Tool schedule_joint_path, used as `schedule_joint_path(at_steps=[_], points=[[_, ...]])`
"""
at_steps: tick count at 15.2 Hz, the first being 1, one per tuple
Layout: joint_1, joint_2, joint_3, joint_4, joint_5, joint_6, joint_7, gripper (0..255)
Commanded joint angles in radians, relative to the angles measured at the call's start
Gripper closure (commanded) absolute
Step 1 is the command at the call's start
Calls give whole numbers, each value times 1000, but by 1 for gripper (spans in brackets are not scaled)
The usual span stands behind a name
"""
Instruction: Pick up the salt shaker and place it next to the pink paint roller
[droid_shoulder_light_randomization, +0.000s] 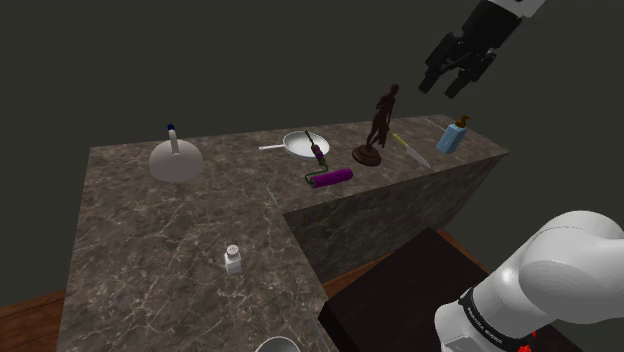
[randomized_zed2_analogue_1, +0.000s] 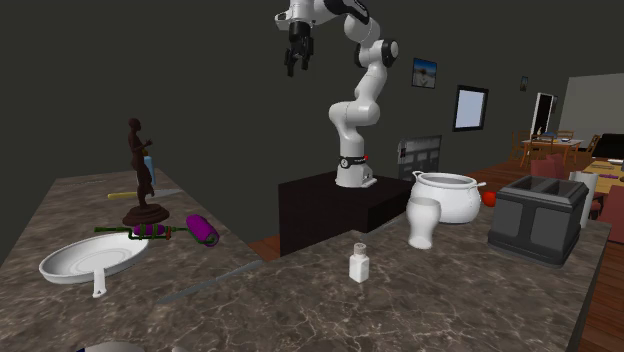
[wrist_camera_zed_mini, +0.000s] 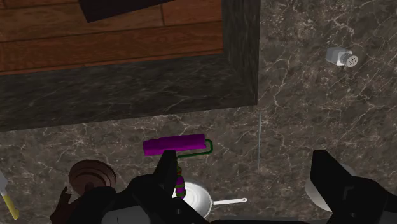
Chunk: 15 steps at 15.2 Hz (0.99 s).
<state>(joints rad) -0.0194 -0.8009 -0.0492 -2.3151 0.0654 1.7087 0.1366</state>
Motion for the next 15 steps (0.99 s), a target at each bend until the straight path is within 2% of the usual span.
schedule_joint_path(at_steps=[1,8,15], points=[[0,0,0,0,0,0,0,0],[31,-19,129,-195,50,206,118,0],[69,52,276,-324,102,436,245,0]])
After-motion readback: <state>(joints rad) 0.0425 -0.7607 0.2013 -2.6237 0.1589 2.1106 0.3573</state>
